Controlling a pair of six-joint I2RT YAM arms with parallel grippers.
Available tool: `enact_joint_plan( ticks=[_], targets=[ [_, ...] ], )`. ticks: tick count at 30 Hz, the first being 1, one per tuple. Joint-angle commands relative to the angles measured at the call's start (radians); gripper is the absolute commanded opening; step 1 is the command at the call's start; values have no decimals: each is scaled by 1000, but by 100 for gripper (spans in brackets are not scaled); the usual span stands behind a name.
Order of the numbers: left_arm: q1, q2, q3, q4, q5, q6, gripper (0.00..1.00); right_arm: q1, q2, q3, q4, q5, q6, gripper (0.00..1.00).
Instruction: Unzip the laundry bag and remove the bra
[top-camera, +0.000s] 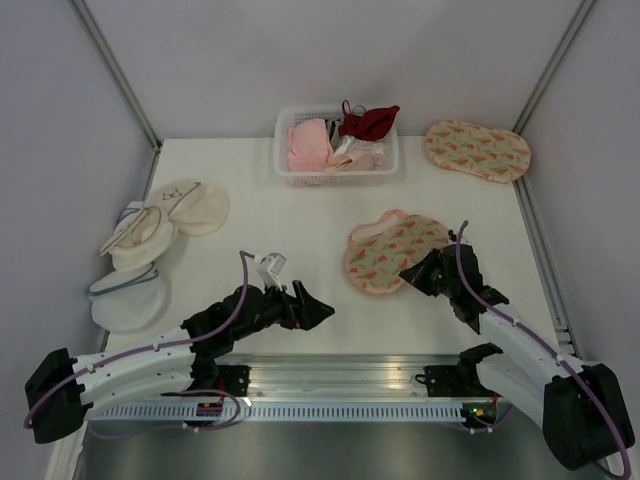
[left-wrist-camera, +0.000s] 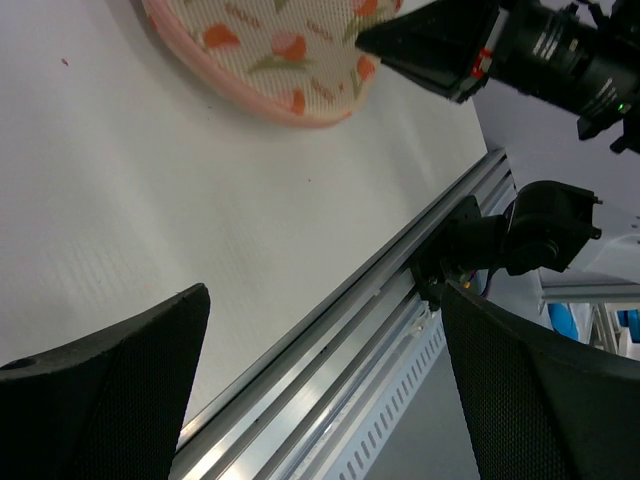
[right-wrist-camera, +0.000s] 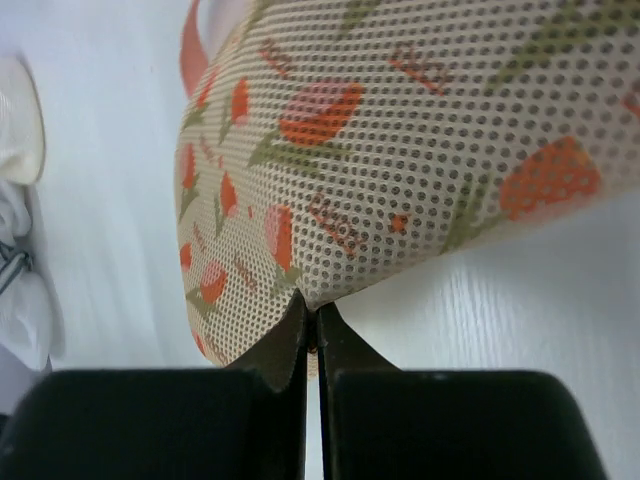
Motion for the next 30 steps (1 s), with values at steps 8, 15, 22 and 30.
enact_joint_plan(
  ticks=[8, 15, 22, 30],
  targets=[
    [-4, -32, -17, -69, -78, -104, 100, 306, 47, 28, 191, -168, 112, 1],
    [-4, -93, 15, -165, -110, -141, 100, 440, 105, 36, 253, -147, 109, 36],
    [-6, -171, 88, -386, -169, -213, 100, 478, 80, 111, 188, -207, -41, 68],
    [-35, -80, 72, -95, -14, -209, 91, 478, -95, 217, -139, 101, -110, 50]
  ],
)
